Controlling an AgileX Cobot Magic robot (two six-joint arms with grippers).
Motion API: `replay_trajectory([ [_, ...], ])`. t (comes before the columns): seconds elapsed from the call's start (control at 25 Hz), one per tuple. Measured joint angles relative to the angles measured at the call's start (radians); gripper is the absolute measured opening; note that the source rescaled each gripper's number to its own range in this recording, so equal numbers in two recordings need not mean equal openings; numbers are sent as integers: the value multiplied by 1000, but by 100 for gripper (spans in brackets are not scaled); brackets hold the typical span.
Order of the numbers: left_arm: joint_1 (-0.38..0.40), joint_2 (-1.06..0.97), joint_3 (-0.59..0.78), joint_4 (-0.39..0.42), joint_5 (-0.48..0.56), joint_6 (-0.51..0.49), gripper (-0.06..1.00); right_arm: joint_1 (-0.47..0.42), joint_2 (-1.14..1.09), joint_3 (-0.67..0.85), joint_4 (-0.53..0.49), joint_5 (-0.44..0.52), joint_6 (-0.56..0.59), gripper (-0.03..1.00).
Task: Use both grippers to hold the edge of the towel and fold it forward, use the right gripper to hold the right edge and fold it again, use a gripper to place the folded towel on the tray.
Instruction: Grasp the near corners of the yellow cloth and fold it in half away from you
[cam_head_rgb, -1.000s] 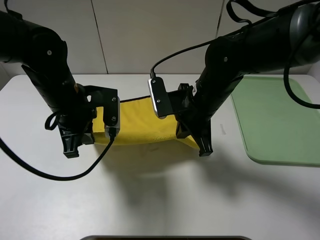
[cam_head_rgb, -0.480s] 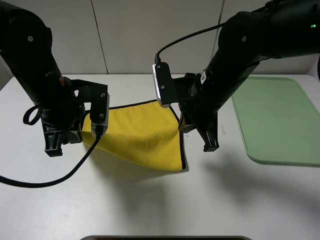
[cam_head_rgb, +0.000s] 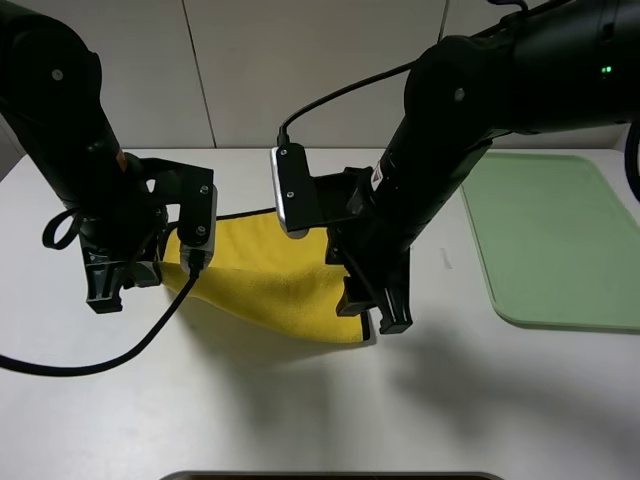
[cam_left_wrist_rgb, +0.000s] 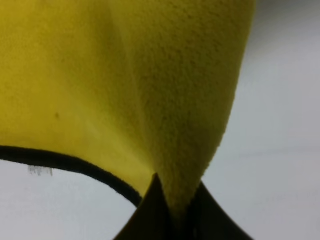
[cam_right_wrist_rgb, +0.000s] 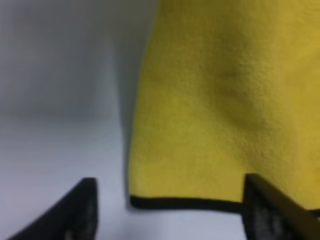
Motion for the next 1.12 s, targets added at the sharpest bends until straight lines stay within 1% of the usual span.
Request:
replay_trajectory([
  [0.12,0,0,0,0,1,0,0,0,21,3,-7,-16,43,74],
  [0.32,0,0,0,0,1,0,0,0,87,37,-24,-17,53,76],
  [0.52,0,0,0,0,2,0,0,0,126,45,-55,-53,55,74],
  [1.0,0,0,0,3,2,0,0,1,207,45,-54,-93,57,72],
  [1.12,0,0,0,3,2,0,0,15,234,45,-50,-99,57,69],
])
